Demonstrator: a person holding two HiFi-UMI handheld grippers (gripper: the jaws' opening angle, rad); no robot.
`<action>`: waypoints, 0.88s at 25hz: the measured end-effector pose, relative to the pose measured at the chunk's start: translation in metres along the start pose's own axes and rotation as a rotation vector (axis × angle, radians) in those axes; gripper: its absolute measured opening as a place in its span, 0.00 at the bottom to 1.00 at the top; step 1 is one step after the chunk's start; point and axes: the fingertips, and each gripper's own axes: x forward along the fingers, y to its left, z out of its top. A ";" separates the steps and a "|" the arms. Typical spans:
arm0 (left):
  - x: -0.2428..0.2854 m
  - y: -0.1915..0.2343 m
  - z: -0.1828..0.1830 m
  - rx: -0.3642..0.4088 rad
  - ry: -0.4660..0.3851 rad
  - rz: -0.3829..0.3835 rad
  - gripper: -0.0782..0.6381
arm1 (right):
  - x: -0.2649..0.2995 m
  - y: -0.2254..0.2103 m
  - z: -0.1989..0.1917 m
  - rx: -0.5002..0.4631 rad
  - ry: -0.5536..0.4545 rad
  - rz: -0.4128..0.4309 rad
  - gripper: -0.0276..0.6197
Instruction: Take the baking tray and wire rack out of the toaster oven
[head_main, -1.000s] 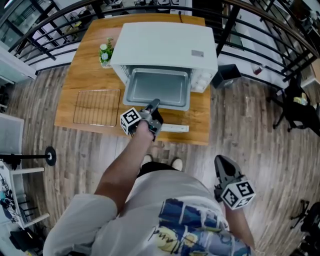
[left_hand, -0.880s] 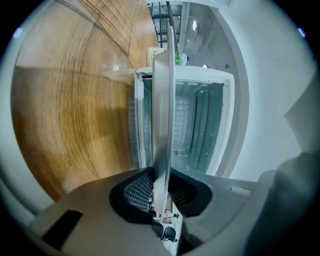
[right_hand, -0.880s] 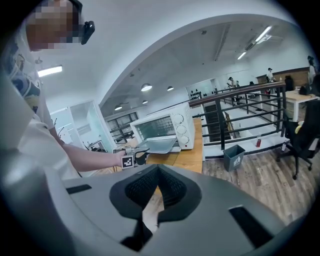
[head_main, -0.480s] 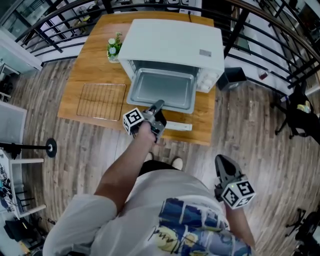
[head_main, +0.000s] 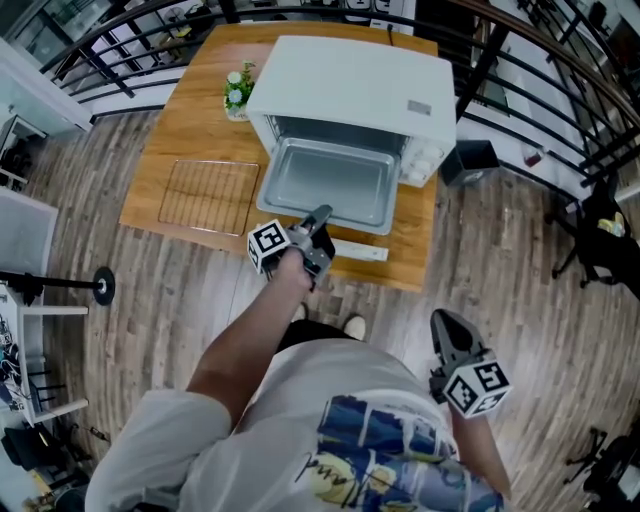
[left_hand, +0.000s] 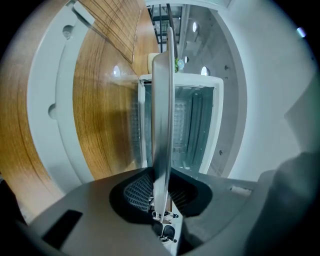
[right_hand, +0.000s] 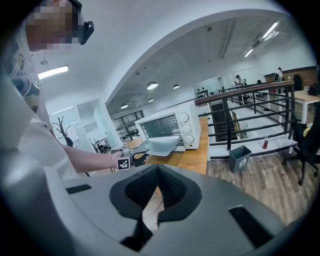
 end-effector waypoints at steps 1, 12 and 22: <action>-0.001 0.000 0.000 0.001 0.002 -0.002 0.21 | 0.002 0.001 0.001 -0.002 0.000 0.005 0.05; -0.022 -0.008 -0.012 -0.011 0.022 -0.016 0.21 | 0.019 0.012 0.004 -0.021 0.018 0.048 0.05; -0.047 -0.015 -0.016 -0.014 0.051 -0.025 0.21 | 0.042 0.032 0.009 -0.039 0.031 0.079 0.05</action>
